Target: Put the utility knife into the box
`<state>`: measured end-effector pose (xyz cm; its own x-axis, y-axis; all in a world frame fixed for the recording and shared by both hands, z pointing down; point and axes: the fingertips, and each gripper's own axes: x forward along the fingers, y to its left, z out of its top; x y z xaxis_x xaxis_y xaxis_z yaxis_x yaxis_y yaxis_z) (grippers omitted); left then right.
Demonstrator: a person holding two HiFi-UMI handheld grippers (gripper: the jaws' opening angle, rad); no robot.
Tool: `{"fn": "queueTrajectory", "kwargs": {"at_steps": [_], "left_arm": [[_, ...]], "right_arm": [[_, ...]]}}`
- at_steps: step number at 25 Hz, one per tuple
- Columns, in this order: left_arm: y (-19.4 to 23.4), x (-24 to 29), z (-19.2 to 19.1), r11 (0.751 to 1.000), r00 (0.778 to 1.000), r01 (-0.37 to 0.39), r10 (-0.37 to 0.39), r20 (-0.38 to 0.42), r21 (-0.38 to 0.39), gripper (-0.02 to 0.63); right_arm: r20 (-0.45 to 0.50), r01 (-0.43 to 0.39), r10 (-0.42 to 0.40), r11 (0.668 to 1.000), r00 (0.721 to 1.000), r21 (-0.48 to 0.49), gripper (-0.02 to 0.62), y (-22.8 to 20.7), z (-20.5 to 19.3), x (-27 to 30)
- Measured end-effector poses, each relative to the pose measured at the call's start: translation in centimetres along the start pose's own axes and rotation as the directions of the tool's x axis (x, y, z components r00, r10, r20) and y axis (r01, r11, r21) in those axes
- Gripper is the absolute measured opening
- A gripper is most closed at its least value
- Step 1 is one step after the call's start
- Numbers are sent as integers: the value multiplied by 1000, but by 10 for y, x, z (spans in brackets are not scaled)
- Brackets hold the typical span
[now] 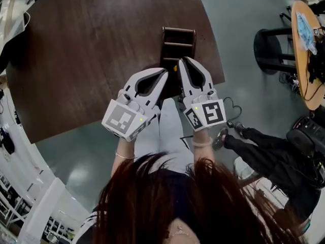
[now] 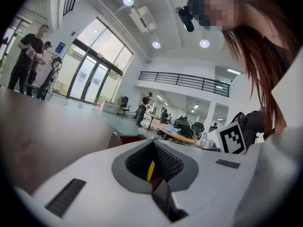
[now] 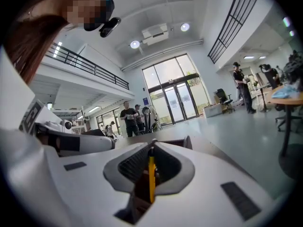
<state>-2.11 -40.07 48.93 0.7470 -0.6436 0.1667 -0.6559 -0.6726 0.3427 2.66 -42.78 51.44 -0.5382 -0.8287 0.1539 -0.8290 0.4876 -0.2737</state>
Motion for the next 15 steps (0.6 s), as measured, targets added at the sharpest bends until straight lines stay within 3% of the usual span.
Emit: {"fn": "queueTrajectory", "kwargs": {"at_steps": [6,9,15], "left_arm": [[3,-4,-6,1000,1000,-10,10,6,-13,-6],[2,-6,-4,1000,1000,-9,10,9,-7,-6],[-4,-13,20,1000,999,-17,17,30,10,-6]], "right_arm": [[-61,30,-33,998,998,-54,48,0,-26,-1],[-75,27,-30,999,997,-35,49,1,-30,-2],[-9,46,-46,999,999,-2,49,-3,13,-10]]}}
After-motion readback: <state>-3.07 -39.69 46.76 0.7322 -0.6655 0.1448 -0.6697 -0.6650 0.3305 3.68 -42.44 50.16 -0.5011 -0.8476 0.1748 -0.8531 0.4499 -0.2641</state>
